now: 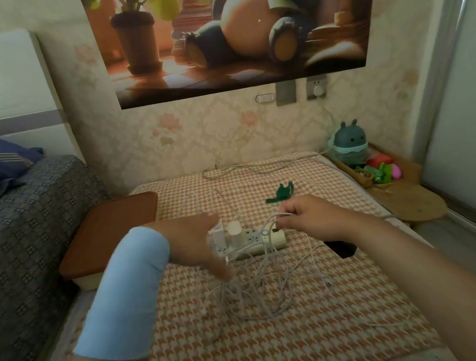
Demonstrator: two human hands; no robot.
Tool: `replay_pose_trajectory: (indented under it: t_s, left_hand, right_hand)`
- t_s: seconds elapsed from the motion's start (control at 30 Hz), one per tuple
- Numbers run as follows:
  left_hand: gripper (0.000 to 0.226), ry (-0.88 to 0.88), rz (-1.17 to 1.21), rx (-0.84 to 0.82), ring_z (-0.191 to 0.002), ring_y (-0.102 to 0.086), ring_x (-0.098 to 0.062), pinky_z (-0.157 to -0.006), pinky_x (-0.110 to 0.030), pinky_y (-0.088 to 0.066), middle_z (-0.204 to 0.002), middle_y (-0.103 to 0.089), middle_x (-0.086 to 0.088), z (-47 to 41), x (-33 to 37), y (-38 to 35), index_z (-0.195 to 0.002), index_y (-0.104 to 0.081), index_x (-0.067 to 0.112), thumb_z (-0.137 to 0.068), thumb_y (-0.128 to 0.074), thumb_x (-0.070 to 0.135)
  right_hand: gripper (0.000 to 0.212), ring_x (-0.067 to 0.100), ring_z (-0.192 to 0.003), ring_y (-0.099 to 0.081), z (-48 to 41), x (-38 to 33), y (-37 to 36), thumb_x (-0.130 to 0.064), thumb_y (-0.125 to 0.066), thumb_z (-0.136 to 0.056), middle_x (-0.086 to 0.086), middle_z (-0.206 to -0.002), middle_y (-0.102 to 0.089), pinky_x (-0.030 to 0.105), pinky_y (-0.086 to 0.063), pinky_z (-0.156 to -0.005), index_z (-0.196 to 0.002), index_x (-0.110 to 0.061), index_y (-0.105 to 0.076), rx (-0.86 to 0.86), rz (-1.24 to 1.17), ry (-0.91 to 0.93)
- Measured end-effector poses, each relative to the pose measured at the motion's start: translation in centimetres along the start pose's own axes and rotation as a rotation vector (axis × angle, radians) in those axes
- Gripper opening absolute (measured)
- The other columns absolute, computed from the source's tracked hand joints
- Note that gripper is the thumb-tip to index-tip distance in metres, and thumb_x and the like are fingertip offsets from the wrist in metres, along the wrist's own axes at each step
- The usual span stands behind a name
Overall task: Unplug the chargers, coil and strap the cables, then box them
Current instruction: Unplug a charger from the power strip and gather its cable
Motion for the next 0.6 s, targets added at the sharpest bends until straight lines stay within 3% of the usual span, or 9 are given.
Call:
replay_pose_trajectory:
  t_s: [0.07,0.13,0.17,0.23,0.3,0.4,0.47,0.6]
  left_hand:
    - [0.102,-0.188,0.261,0.240,-0.150,-0.014,-0.016,-0.121,-0.036,-0.018,-0.164,-0.009,0.011,-1.6,4.0,0.1,-0.158,-0.008,0.029,-0.081,-0.072,0.053]
    - [0.089,-0.245,0.424,0.379,-0.147,-0.025,-0.017,-0.119,-0.038,-0.026,-0.162,-0.021,0.006,-4.2,6.2,-2.1,-0.156,-0.020,0.028,-0.085,-0.070,0.047]
    - [0.077,-0.248,0.461,0.375,-0.140,-0.039,-0.018,-0.115,-0.039,-0.036,-0.156,-0.037,0.003,-5.8,6.4,-3.6,-0.150,-0.035,0.029,-0.084,-0.071,0.045]
    - [0.039,-0.224,0.533,0.292,-0.105,-0.066,-0.016,-0.095,-0.039,-0.054,-0.116,-0.071,0.002,-8.1,5.6,-6.0,-0.117,-0.065,0.027,-0.081,-0.072,0.040]
    - [0.015,-0.204,0.573,0.165,-0.083,-0.072,-0.016,-0.083,-0.035,-0.058,-0.082,-0.076,0.005,-9.0,4.4,-7.2,-0.090,-0.076,0.022,-0.082,-0.073,0.034]
    - [0.020,-0.179,0.312,-0.078,-0.088,-0.070,-0.016,-0.087,-0.033,-0.056,-0.084,-0.073,0.009,-8.8,2.9,-7.3,-0.083,-0.077,0.028,-0.081,-0.073,0.048]
    - [0.021,-0.145,0.141,-0.149,-0.090,-0.065,-0.013,-0.094,-0.035,-0.051,-0.089,-0.068,0.013,-8.5,1.9,-6.7,-0.085,-0.073,0.035,-0.083,-0.069,0.055]
    - [0.025,-0.165,0.207,0.059,-0.071,-0.060,-0.015,-0.074,-0.030,-0.051,-0.085,-0.068,0.000,-9.2,1.7,-5.0,-0.087,-0.072,0.024,-0.094,-0.059,0.044]
  right_hand:
    - [0.030,0.006,-0.054,-0.044,0.0,-0.4,-0.2,-0.029,-0.061,-0.100,-0.008,-0.061,-0.050,0.027,-0.032,-0.058,-0.074,-0.014,-0.061,-0.009,-0.046,0.014]
    - [0.026,-0.001,-0.046,-0.045,0.1,-0.6,-0.1,-0.028,-0.058,-0.102,-0.016,-0.052,-0.053,0.018,-0.032,-0.052,-0.077,-0.024,-0.065,-0.022,-0.112,0.014]
    - [0.023,0.000,-0.042,-0.043,0.1,-0.4,-0.1,-0.027,-0.058,-0.103,-0.016,-0.049,-0.051,0.017,-0.031,-0.048,-0.082,-0.023,-0.068,-0.023,-0.153,0.004]
    - [0.021,0.003,-0.040,-0.036,0.2,0.5,0.1,-0.025,-0.058,-0.102,-0.012,-0.050,-0.045,0.020,-0.029,-0.045,-0.091,-0.016,-0.073,-0.016,-0.192,-0.020]
    - [0.020,0.002,-0.041,-0.037,0.3,2.0,0.3,-0.024,-0.060,-0.101,-0.012,-0.052,-0.046,0.018,-0.030,-0.046,-0.097,-0.012,-0.075,-0.016,-0.133,-0.040]
    - [0.020,0.000,-0.054,-0.048,0.7,4.5,0.7,-0.029,-0.061,-0.100,-0.012,-0.062,-0.057,0.021,-0.034,-0.058,-0.096,-0.017,-0.077,-0.008,-0.052,-0.073]
    - [0.020,0.013,-0.067,-0.051,0.8,6.4,0.8,-0.034,-0.062,-0.099,-0.001,-0.072,-0.060,0.030,-0.036,-0.065,-0.092,-0.024,-0.078,-0.029,-0.020,-0.105]
    - [0.026,0.018,-0.074,-0.058,0.8,8.2,-0.2,-0.036,-0.055,-0.103,0.000,-0.081,-0.064,0.034,-0.045,-0.069,-0.089,-0.028,-0.075,-0.074,0.077,-0.184]
Point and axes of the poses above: each hand's wrist, its own z-axis away from the middle knuckle, its own y-axis out of the back of the hand, x = y × z, the point moved 5 cm from there along -z, towards the middle knuckle
